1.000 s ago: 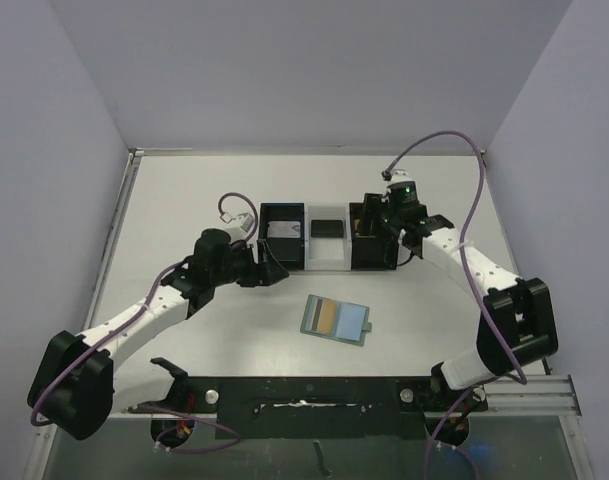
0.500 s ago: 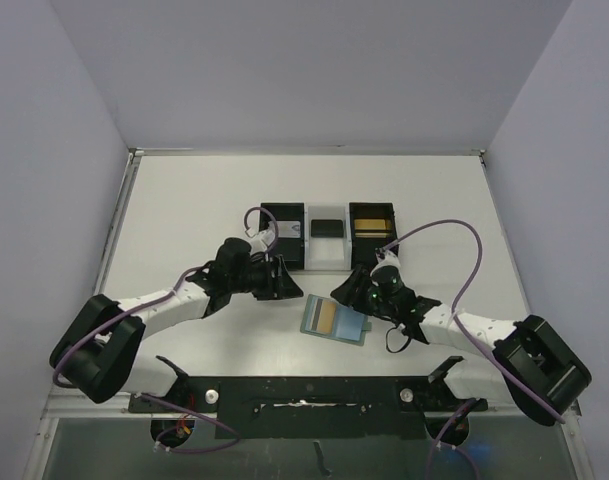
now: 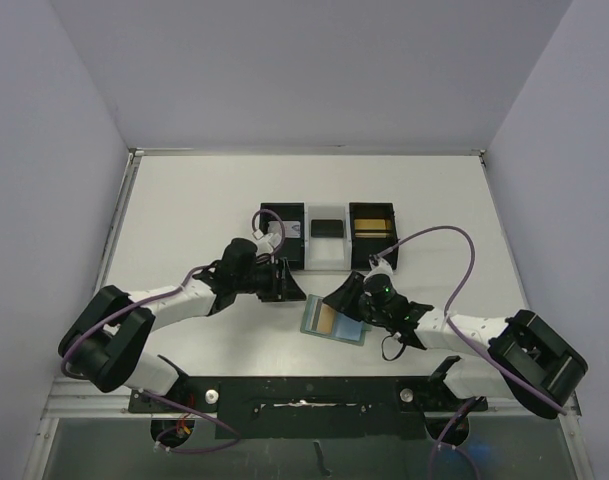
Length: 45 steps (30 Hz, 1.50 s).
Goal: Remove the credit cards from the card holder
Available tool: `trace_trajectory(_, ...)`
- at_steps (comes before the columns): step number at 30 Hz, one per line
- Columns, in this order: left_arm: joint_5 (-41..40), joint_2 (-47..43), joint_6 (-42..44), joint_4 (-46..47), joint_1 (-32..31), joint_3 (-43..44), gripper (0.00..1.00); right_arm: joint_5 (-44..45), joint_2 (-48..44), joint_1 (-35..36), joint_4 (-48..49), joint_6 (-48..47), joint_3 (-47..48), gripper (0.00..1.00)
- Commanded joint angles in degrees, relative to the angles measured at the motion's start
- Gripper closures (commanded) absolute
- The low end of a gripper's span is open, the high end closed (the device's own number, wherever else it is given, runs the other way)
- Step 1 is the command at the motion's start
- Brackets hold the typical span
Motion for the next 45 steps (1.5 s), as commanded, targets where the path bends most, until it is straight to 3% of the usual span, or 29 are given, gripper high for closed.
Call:
trace_trajectory(1, 2.08, 0.64, 1.41, 3.30, -0.70, 3.59, 0.56, 1.93, -2.65, 0.83, 4.24, 1.32, -3.09, 0.65)
trace_trajectory(5, 3.13, 2.56, 2.16, 3.37, -1.87, 4.85, 0.56, 1.21, -0.91, 0.84, 1.41, 1.01, -3.07, 0.64)
trace_trajectory(9, 3.54, 4.73, 2.56, 3.58, -4.13, 6.58, 0.59, 0.37, 2.27, 0.44, 5.27, 3.00, -5.16, 0.66)
trace_trajectory(16, 2.17, 7.93, 3.86, 2.36, -6.00, 6.57, 0.72, 2.81, 1.73, 0.04, 8.74, 6.93, -9.26, 0.73)
trace_trajectory(30, 2.21, 12.59, 3.54, 3.22, -7.05, 5.64, 0.90, -3.30, 4.02, -0.75, 14.77, 4.03, -9.43, 0.76)
trace_trajectory(35, 1.68, 13.31, 3.72, 2.41, -7.05, 5.81, 0.96, -6.72, 5.33, -1.77, 19.02, 3.57, -9.61, 0.82)
trace_trajectory(39, 0.91, 13.52, 3.88, 1.61, -7.06, 5.90, 0.99, -8.57, 5.33, -2.99, 20.66, 3.24, -10.36, 0.95)
trace_trajectory(45, -0.85, 13.95, 4.66, -0.83, -7.06, 6.72, 0.99, -10.42, 3.49, -4.77, 19.64, 1.94, -11.13, 1.00)
